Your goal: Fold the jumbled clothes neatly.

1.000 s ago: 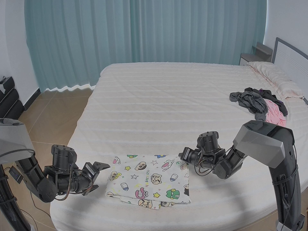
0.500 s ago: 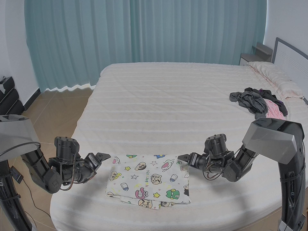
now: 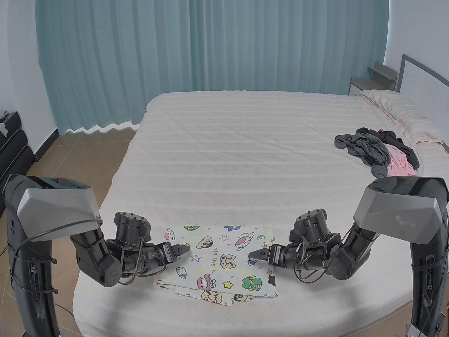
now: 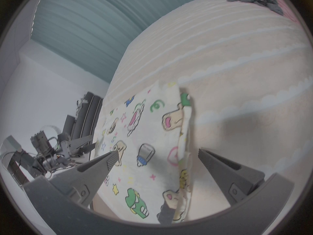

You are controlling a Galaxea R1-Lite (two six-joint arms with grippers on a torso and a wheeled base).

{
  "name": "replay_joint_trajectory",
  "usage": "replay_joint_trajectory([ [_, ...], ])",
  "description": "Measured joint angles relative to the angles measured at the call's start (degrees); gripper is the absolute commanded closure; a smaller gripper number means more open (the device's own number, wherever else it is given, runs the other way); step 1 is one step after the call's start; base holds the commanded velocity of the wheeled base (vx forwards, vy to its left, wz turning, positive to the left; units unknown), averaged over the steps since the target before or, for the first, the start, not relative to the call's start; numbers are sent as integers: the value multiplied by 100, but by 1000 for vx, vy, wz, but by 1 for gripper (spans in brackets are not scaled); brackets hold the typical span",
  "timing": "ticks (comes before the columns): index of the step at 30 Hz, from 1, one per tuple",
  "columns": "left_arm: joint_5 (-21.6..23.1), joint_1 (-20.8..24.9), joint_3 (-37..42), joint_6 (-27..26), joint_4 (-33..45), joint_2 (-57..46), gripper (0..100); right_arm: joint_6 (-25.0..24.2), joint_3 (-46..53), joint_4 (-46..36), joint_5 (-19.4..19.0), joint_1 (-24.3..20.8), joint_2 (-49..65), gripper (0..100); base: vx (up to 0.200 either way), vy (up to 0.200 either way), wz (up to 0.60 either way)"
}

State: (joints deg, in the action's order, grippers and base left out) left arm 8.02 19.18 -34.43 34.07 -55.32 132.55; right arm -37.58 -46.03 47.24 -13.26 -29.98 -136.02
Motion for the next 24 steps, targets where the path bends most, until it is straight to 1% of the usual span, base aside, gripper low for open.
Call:
replay_joint_trajectory([
  [4,-219,174,-105,-96,-2,161,0,154,-93,-145,-15,-100,-24,0,0,0,0],
  [10,-283,500,-182,-50,-10,276,0,173,-265,-323,-22,-310,-67,0,0,0,0],
  [13,-290,568,-204,39,-18,284,0,171,-336,-427,-17,-360,-77,0,0,0,0],
  [14,-291,584,-217,104,-18,284,0,171,-358,-492,-15,-367,-78,100,0,0,0],
  [17,-291,616,-286,318,-21,286,0,176,-463,-774,-6,-436,-77,100,0,0,0],
  [18,-294,616,-302,343,-18,286,100,171,-505,-837,-4,-450,-77,100,0,0,0],
  [24,-294,614,-325,380,-13,286,100,113,-733,-1035,5,-483,-72,100,0,0,0],
])
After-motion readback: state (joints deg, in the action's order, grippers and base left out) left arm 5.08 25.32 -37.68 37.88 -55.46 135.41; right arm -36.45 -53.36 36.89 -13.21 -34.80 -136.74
